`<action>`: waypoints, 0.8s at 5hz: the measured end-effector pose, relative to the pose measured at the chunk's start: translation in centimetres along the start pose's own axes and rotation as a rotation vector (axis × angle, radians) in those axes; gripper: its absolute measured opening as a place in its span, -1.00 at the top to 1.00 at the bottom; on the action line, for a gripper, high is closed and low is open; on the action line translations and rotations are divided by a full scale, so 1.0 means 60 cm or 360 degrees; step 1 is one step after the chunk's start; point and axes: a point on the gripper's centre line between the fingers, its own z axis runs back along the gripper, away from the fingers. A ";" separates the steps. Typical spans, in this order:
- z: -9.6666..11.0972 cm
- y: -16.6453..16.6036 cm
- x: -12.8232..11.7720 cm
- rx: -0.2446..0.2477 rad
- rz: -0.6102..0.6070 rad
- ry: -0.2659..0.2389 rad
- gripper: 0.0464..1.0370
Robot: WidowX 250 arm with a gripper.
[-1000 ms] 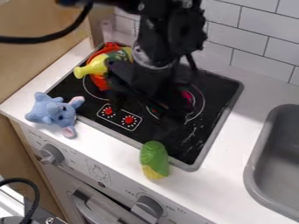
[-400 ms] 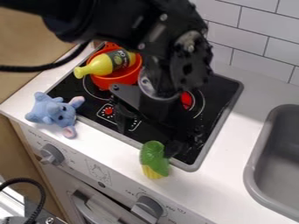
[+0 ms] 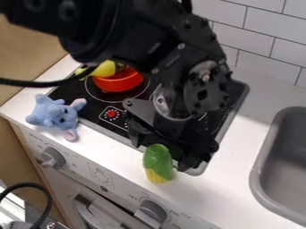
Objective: Move corn to top right of stove
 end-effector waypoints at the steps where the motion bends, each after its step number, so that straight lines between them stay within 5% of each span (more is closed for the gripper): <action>1: -0.010 -0.003 -0.008 0.0013 -0.0007 -0.0025 -0.92; 4: -0.045 0.002 -0.021 -0.0021 -0.0051 -0.0152 -0.92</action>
